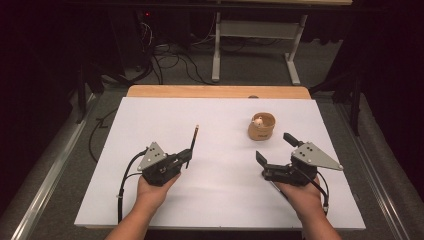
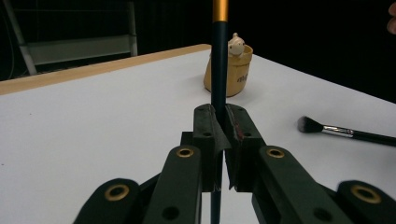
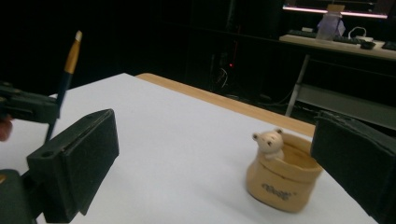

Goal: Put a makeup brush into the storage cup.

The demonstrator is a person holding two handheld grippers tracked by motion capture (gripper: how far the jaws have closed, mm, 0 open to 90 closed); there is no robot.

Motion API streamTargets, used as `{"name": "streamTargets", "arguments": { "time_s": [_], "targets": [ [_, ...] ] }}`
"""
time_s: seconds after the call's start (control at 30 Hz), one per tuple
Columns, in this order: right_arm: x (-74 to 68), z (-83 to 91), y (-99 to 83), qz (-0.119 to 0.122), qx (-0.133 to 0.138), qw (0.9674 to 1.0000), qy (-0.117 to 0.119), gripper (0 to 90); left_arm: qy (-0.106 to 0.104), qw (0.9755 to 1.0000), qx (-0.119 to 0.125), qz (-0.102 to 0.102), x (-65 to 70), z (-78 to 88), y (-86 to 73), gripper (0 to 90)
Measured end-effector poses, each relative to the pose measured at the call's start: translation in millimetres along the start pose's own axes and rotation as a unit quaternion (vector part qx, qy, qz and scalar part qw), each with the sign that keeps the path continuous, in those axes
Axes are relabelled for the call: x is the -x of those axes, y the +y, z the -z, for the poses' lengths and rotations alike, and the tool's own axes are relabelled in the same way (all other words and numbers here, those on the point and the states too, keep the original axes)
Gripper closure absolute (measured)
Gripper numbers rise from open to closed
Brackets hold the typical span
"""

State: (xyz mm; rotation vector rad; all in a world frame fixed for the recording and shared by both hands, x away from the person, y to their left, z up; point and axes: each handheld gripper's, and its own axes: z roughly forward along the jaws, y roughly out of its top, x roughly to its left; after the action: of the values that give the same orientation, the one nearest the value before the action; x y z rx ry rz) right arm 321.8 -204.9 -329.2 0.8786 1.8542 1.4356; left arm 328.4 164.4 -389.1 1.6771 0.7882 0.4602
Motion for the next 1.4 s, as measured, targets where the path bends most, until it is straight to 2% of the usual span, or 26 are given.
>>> {"name": "streamTargets", "arguments": {
  "time_s": [0.13,0.27,0.47,0.67,0.77,1.0,1.4],
  "targets": [
    [-16.3,-6.2,12.5,0.014,0.008,0.9998,0.009,2.6,0.0,1.0,-0.002,-0.002,0.4,-1.0,-0.5,83.9],
    [-25.3,-16.1,16.8,0.022,0.016,0.9994,0.023,2.6,0.001,1.0,-0.001,-0.005,0.3,-0.3,-0.5,83.9],
    [-27.2,-27.5,6.1,0.02,0.008,0.9993,0.031,2.4,-0.001,1.0,0.001,-0.004,1.7,-1.4,-0.4,83.9],
    [-28.7,-34.7,-11.1,0.028,-0.019,0.9987,0.039,2.3,0.002,1.0,0.003,-0.002,2.6,-4.7,0.9,83.9],
    [-26.3,-36.8,-20.0,0.019,-0.026,0.9985,0.043,2.3,0.0,1.0,0.003,-0.004,3.6,-5.4,1.8,83.9],
    [-16.7,-37.0,-21.2,-0.003,-0.022,0.9992,0.034,2.3,-0.006,0.9999,-0.009,-0.005,5.0,-10.0,-2.5,83.9],
    [-20.8,-40.4,-26.9,-0.013,-0.028,0.9981,0.054,3.6,-0.029,0.9994,-0.017,-0.013,19.2,-19.0,-6.1,83.9]
  ]
}}
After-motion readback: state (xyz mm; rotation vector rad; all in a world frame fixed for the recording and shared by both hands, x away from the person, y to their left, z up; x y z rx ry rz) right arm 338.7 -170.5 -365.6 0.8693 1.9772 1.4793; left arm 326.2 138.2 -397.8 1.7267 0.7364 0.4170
